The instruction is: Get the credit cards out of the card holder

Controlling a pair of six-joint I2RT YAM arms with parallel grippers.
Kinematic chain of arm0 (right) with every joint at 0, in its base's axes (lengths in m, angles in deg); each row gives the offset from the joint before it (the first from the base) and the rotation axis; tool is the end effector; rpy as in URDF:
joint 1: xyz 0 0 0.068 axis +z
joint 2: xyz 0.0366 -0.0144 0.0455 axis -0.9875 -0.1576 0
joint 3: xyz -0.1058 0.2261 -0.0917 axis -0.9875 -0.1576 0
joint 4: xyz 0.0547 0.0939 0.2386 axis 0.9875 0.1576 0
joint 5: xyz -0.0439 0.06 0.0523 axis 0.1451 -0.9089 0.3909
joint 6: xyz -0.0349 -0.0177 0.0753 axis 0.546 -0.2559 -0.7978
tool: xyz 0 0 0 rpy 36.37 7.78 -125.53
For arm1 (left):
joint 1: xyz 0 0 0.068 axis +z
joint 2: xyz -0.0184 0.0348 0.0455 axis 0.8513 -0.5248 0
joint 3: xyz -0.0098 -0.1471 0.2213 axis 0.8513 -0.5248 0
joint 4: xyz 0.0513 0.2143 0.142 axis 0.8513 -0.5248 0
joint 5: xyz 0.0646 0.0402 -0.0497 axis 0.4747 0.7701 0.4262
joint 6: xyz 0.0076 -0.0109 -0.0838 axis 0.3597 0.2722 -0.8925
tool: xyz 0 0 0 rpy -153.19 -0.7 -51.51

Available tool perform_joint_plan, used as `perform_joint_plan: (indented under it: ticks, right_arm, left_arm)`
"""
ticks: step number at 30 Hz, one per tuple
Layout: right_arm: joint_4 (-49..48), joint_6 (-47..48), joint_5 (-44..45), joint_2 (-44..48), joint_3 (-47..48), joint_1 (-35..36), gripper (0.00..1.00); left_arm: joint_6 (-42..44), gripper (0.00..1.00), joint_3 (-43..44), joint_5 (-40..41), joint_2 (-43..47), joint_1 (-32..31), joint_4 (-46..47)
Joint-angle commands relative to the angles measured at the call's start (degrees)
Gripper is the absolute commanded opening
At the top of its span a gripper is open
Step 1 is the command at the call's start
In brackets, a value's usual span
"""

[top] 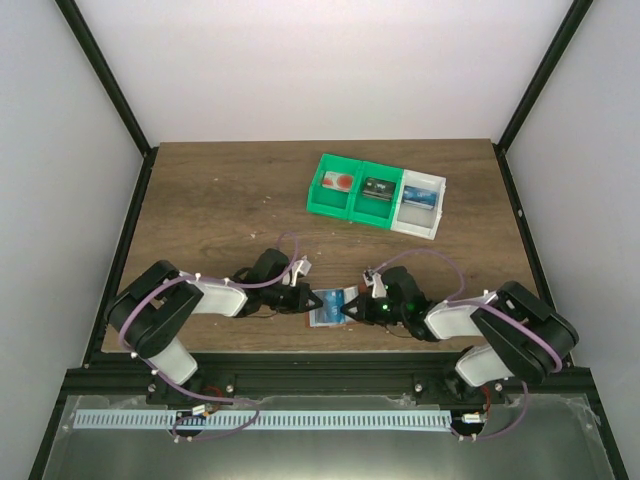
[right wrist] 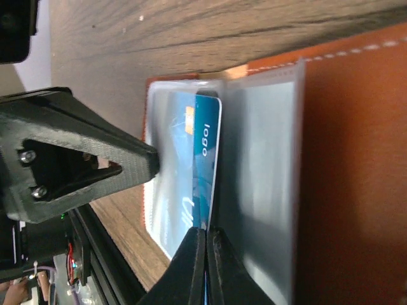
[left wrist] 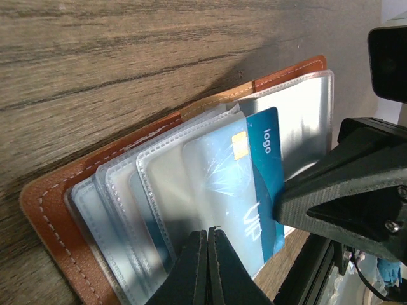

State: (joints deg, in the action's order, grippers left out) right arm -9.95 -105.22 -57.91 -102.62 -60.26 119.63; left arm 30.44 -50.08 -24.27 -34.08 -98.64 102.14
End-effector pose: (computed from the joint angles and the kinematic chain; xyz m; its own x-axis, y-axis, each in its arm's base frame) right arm 0.1661 0.1778 0.0746 -0.9644 0.1171 -0.2372 -0.1210 0.6022 0.7891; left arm 0.1957 -0.2202 0.0768 -0.9669 0.0901 -0.2386 0.2435 0.6046 -0.7584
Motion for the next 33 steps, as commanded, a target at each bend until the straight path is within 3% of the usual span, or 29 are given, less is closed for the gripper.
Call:
perform_joint_plan:
  ticks: [1, 20, 26, 33]
  right_arm:
    - [1.0, 0.2, 1.2, 1.4, 0.4, -0.5, 0.01]
    - [30.1, 7.4, 13.0, 26.3, 2.9, -1.6, 0.00]
    - [36.6, 8.4, 15.1, 33.7, 5.2, -1.5, 0.00]
    - [37.8, 12.2, 10.1, 38.8, 7.5, -1.5, 0.01]
  left_arm:
    - [0.6, 0.00, -1.7, 3.3, -1.9, -0.3, -4.8]
    - [0.6, 0.01, -1.9, 3.5, -0.1, -0.2, -4.7]
    - [-0.8, 0.11, -0.6, 0.4, 4.3, -0.3, -5.1]
    - [-0.4, 0.31, 1.9, -1.5, 10.9, -0.2, -8.3]
